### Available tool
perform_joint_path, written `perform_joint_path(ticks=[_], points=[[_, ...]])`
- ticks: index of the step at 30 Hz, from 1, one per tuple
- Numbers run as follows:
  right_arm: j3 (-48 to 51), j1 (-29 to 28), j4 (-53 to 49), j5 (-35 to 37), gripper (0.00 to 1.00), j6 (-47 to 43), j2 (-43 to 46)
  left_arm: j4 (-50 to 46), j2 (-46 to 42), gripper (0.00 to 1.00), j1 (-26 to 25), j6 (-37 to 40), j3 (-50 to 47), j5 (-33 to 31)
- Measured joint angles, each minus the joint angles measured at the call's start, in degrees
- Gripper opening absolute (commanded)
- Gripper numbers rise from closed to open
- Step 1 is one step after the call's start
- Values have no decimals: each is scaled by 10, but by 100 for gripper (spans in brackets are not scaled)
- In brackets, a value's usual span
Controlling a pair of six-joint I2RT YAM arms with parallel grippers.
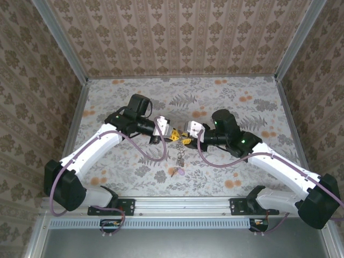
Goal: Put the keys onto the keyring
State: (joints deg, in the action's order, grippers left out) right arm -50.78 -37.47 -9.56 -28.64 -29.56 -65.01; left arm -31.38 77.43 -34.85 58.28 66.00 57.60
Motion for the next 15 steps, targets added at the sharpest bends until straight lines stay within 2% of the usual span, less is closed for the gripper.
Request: perform_joint_path(ticks=[5, 13, 15], points=[[0, -4, 4, 0, 17, 9, -8, -6, 4, 0, -1, -9, 9, -17], [0, -9, 6, 4, 17, 14, -18, -31, 16, 0, -8, -17, 21, -43], [-1, -10, 7, 9, 11, 16, -19, -34, 17, 0, -9, -17, 25, -50]])
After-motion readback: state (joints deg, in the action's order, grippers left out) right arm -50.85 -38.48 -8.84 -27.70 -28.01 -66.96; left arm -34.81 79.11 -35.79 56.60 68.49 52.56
